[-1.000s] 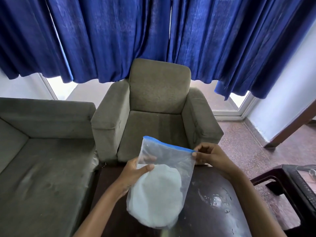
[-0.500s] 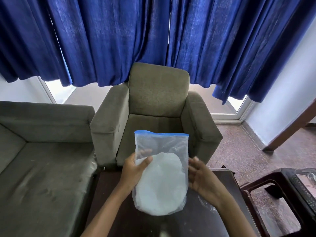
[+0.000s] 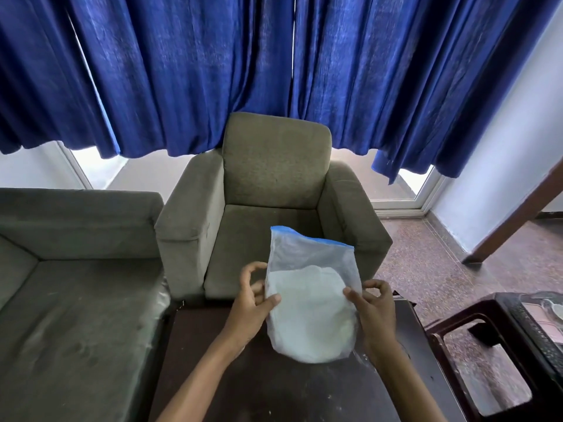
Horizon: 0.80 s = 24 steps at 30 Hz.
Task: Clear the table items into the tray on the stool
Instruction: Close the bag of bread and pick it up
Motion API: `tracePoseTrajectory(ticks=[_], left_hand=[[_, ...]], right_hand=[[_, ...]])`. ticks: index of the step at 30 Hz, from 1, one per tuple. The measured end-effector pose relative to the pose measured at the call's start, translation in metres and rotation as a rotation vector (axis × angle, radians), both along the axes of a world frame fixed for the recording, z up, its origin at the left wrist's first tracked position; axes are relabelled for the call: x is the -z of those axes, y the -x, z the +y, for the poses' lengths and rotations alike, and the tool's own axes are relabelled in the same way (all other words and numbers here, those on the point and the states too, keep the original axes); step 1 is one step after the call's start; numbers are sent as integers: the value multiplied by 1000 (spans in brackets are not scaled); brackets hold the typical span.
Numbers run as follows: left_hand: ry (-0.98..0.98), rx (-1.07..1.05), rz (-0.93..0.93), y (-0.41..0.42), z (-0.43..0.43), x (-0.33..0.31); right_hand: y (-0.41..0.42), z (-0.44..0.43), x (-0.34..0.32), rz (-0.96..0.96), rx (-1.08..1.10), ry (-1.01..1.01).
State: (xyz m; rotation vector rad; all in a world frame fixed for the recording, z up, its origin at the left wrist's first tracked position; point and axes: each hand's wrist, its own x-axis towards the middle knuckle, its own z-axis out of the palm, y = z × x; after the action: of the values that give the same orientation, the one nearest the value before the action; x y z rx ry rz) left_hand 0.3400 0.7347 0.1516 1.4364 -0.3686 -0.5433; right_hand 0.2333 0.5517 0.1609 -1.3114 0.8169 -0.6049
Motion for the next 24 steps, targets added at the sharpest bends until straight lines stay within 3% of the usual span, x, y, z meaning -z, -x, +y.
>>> tracePoseTrajectory(ticks=[8,13,15,20,24], left_hand=[[-206,46,-182,-9,-1,-2],[-355,-85,-346,-11,-4,5],[-424,-124,-425,-11,-5,5],[-566,-141,-529,-15,1,12],[-407,-28,-388,-26,6,18]], right_hand=[[7,-6,-12,80,-467,224],[4,1,-13,263,-315,668],[2,1,-14,286,-242,754],[3,-1,-22,291,-207,745],[6,-8,-27,164,-216,469]])
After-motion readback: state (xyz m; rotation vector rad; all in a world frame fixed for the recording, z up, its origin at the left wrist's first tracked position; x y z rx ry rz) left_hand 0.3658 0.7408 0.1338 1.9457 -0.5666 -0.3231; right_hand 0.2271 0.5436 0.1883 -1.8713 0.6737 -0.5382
